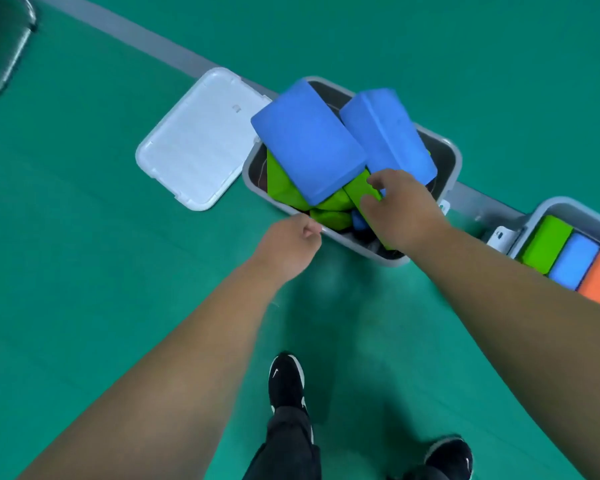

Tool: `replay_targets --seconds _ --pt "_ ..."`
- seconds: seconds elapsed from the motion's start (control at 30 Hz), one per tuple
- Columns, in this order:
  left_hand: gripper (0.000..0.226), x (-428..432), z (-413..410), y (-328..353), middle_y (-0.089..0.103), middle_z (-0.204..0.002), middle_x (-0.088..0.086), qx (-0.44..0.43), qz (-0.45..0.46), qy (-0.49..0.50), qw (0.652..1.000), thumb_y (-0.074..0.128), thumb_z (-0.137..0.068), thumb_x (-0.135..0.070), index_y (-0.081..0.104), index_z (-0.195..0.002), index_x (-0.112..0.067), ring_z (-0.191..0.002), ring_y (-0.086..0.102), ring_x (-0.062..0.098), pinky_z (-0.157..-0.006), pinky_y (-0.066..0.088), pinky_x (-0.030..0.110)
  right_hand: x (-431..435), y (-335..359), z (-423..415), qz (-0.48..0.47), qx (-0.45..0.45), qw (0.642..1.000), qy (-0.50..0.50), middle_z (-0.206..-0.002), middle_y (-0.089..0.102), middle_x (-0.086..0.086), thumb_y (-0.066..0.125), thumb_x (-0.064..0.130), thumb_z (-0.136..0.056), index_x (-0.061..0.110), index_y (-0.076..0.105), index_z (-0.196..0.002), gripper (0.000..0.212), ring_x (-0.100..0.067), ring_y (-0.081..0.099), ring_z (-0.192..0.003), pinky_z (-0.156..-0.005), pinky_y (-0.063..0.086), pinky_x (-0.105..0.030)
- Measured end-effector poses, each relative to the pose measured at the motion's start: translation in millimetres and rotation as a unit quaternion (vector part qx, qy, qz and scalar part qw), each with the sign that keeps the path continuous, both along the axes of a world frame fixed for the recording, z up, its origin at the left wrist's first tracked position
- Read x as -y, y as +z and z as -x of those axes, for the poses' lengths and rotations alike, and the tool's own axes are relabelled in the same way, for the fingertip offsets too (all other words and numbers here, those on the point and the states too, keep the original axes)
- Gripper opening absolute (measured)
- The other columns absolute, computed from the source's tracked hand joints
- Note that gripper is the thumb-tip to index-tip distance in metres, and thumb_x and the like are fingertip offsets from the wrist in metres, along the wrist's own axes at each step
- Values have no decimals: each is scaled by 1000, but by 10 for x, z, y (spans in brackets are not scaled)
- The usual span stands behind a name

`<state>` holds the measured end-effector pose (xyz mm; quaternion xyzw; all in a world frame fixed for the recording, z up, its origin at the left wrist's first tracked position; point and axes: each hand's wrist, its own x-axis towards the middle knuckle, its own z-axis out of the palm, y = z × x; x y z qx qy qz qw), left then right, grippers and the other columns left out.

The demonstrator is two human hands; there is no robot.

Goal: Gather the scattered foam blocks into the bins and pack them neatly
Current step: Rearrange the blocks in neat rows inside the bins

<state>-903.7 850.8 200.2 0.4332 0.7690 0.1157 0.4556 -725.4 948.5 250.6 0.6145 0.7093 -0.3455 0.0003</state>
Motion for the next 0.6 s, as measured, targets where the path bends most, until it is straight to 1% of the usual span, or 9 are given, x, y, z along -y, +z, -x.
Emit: replay_targets --seconds 0.1,0.2,0.27,0.33,0.4,0.43,0.5,0.57,0.6 --pt "18 -377 330 90 68 -96 -13 -6 -20 12 1000 53 -96 -30 69 -104 -30 -86 66 14 -68 46 26 -273 -13 257 -27 -9 1000 3 -143 52 -1 53 31 -98 20 57 -138 42 -22 53 -126 -99 43 -34" --pt "15 -716 575 62 65 -88 -10 -7 -22 61 998 49 -97 -32 62 -97 -24 -70 58 14 -58 40 26 -586 -135 420 -48 -8 999 -20 -140 51 1 55 34 -96 22 57 -136 41 -22 55 -119 -87 44 -33" --pt "13 -898 678 -26 57 -79 -7 18 -10 87 996 48 -97 -29 52 -91 -18 -62 48 16 -53 35 25 -802 -223 521 -65 3 998 -16 -138 52 -2 58 37 -94 20 58 -134 43 -25 54 -121 -92 46 -36" --pt "12 -1041 760 -97 49 -77 -2 27 16 107 994 51 -98 -32 53 -95 -20 -61 42 17 -51 32 26 -993 -294 676 -82 2 997 4 -126 56 -4 58 39 -92 24 63 -119 31 -27 53 -116 -91 45 -37" --pt "39 -1160 855 -186 48 -79 -1 21 40 118 992 52 -99 -41 63 -113 -7 -61 42 18 -54 32 27 -1148 -398 868 -73 0 997 35 -98 53 0 52 40 -88 34 56 -88 7 -27 48 -96 -76 35 -32" --pt "48 -1210 895 -215 54 -85 2 12 53 122 991 52 -100 -44 63 -123 -3 -66 46 20 -60 35 28 -1195 -465 964 -55 -7 998 42 -97 53 1 51 39 -88 34 56 -90 7 -27 48 -94 -75 33 -28" --pt "45 -1301 960 -299 60 -99 8 7 79 115 990 50 -103 -42 65 -122 -4 -80 52 24 -71 39 29 -1202 -614 1087 -27 -10 998 47 -124 56 -4 57 35 -92 22 59 -125 36 -28 56 -111 -84 37 -28" --pt "34 -1345 989 -387 57 -96 7 29 93 122 988 48 -102 -40 62 -105 -9 -74 50 22 -63 36 30 -1140 -712 1146 -26 14 998 51 -139 44 -6 60 35 -93 14 44 -144 57 -30 54 -118 -89 41 -34" --pt "32 -1360 985 -422 57 -96 6 46 90 129 986 49 -102 -41 60 -104 -11 -71 50 20 -59 33 30 -1106 -749 1158 -30 24 998 54 -142 39 -6 61 36 -94 13 39 -148 63 -30 53 -118 -90 41 -35"
